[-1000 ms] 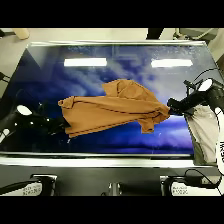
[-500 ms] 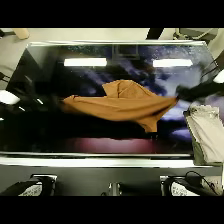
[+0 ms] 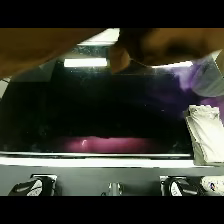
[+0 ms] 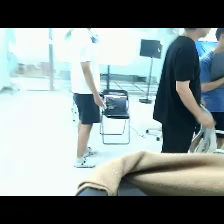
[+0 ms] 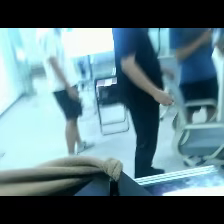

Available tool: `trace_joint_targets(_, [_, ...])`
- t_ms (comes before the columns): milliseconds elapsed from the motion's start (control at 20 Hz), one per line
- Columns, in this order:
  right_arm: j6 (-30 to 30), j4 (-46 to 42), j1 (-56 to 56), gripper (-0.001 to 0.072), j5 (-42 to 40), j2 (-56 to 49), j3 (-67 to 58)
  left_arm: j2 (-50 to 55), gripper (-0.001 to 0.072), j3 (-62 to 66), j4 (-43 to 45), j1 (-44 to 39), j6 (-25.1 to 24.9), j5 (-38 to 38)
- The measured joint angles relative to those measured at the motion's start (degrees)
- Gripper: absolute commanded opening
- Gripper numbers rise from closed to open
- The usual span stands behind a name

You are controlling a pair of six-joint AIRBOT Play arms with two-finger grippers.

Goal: Fold the shirts.

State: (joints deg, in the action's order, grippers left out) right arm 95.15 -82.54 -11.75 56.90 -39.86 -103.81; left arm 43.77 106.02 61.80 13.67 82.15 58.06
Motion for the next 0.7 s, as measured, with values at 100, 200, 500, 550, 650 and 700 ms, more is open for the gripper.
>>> trace_joint_targets(100, [0.2,-1.2,0.0,0.0015,2.8,1.8,-0.6,-0.2,0.0028,1.2,1.0,0.3,0.9,3.1])
trace_joint_targets(200, [0.2,-2.3,0.0,0.0015,7.3,1.2,-0.8,0.6,0.0028,1.1,1.8,0.5,1.3,6.5])
trace_joint_targets(500, [-1.4,-3.0,0.1,0.0014,25.6,-15.9,-1.1,7.1,0.0028,-16.0,3.1,-1.7,1.8,12.8])
trace_joint_targets(550, [-1.6,-2.4,0.1,0.0014,27.4,-20.5,-1.1,9.0,0.0028,-20.4,3.3,-2.5,1.7,12.6])
trace_joint_targets(650, [-1.6,-1.1,0.7,0.0015,29.2,-30.7,-1.1,13.9,0.0028,-28.6,3.5,-3.7,1.1,9.7])
trace_joint_targets(700, [-1.5,-0.7,1.5,0.0015,28.7,-35.6,-1.1,17.1,0.0028,-31.5,3.6,-4.0,0.9,7.9])
